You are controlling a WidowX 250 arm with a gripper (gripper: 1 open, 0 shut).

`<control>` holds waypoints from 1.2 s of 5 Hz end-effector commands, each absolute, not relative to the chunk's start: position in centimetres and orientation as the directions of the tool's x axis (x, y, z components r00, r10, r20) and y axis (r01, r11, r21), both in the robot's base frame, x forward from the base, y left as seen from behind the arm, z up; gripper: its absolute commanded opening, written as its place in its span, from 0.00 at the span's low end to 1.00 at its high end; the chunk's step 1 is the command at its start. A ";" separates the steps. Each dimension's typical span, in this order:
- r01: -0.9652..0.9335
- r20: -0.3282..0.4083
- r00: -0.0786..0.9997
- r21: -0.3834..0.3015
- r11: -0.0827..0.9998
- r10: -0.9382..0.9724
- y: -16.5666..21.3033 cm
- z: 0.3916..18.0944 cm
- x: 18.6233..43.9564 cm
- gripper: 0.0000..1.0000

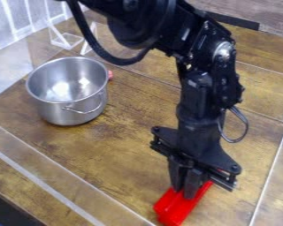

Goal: Put the red object in the silver pot

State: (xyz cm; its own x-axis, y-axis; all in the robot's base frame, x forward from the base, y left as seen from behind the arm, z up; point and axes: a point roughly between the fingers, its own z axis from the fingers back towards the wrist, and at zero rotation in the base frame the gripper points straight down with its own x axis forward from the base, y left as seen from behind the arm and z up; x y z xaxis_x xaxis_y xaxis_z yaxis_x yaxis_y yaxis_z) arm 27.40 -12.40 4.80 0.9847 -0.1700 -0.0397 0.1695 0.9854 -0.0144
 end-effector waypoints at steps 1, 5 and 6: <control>0.166 0.022 0.986 -0.004 0.986 -0.166 -11.5 9.2 29.0 0.00; -0.137 0.165 0.979 0.100 0.986 0.119 1.0 16.9 31.3 0.00; -0.132 0.174 0.978 0.102 0.986 0.113 4.1 15.7 30.9 0.00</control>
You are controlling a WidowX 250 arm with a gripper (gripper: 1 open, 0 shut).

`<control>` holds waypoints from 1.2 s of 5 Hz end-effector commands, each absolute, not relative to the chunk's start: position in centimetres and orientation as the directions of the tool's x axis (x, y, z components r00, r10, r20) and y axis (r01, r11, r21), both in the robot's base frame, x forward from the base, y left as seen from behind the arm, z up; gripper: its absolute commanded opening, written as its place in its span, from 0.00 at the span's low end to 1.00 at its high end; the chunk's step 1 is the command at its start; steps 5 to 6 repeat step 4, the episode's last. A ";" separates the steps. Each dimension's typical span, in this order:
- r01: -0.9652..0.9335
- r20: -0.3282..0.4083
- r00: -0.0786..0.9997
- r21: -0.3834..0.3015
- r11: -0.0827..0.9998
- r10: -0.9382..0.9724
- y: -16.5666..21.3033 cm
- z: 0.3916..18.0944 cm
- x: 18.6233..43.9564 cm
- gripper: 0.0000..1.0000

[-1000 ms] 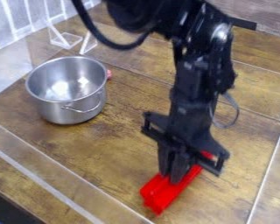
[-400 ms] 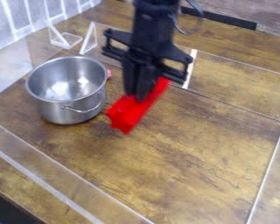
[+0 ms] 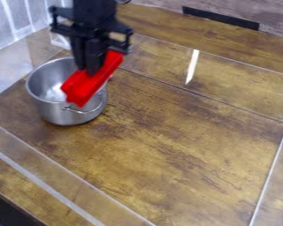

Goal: Put the red object in the silver pot

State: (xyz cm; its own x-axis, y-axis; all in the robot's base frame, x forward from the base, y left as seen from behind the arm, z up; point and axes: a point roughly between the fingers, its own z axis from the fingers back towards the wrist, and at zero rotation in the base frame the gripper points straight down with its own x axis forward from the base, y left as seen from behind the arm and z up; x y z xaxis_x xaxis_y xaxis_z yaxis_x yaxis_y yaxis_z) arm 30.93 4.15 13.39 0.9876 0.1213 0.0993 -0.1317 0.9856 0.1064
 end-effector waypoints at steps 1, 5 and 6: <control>-0.170 0.175 0.972 0.080 0.982 0.155 5.3 14.4 31.0 0.00; -0.253 0.149 0.958 0.043 0.966 0.245 7.9 11.6 31.7 0.00; -0.253 0.149 0.958 0.043 0.966 0.245 7.9 11.6 31.7 0.00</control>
